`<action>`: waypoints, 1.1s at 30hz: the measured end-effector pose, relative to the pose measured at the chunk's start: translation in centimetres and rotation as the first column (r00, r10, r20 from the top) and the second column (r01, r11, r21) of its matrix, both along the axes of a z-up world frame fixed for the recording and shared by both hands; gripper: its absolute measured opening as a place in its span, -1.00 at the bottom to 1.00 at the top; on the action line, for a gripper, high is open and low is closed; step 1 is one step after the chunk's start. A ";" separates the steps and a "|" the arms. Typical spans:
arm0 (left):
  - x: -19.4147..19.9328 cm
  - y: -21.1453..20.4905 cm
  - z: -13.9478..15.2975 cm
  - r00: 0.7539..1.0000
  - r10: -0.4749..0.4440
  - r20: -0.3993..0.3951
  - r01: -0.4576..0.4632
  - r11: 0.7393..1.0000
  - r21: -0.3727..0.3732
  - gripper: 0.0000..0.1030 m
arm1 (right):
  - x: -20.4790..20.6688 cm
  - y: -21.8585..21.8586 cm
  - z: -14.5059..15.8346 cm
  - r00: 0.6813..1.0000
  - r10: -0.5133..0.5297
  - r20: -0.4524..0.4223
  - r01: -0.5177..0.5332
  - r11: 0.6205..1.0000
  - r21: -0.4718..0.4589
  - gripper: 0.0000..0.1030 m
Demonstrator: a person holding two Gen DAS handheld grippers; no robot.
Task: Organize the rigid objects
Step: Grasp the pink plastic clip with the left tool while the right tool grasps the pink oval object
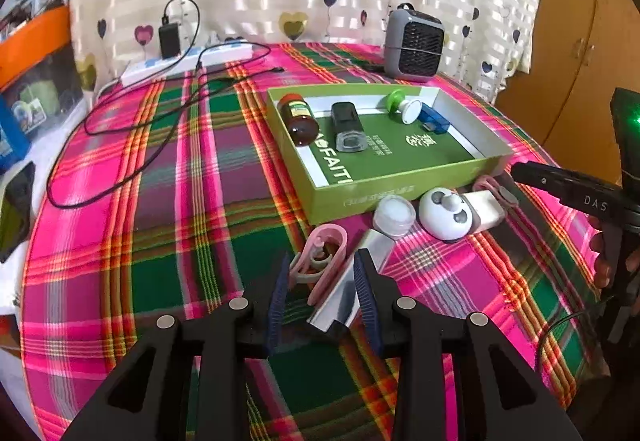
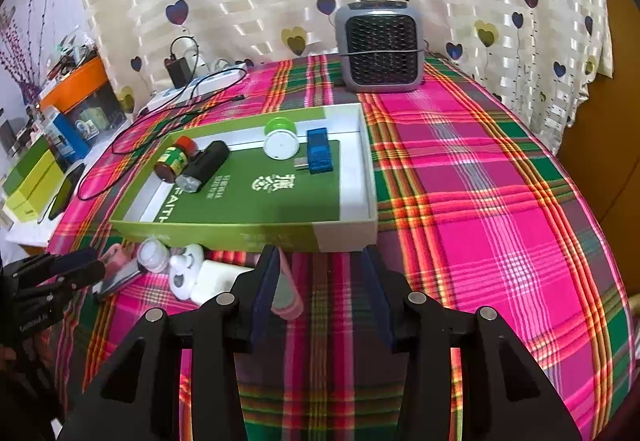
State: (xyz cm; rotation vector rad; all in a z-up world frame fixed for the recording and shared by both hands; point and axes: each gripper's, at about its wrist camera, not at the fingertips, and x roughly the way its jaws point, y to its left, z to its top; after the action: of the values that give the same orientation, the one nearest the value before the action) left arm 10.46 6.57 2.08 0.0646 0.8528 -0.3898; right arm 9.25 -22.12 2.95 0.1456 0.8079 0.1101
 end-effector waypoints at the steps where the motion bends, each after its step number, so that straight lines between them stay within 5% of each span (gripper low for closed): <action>1: 0.0 -0.2 0.1 1.000 -0.010 0.001 0.010 1.000 -0.001 -0.37 | 0.0 -0.2 -0.1 1.000 -0.007 -0.004 0.007 1.000 0.003 -0.15; 20: 1.0 -1.3 -0.3 1.000 -0.015 -0.022 0.017 0.994 0.105 -0.34 | 0.3 0.4 -1.2 0.995 0.093 -0.035 -0.092 0.996 0.019 -0.15; 33: 2.1 -1.1 -0.6 0.999 -0.009 -0.036 0.013 0.996 0.092 -0.34 | 0.3 1.1 -1.4 0.985 0.167 -0.050 -0.167 0.986 0.015 -0.15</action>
State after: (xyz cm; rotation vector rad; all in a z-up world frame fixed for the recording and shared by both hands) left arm 12.56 5.44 1.50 0.1486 0.9060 -0.3626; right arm 9.60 -20.99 1.53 0.0906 0.8704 0.2696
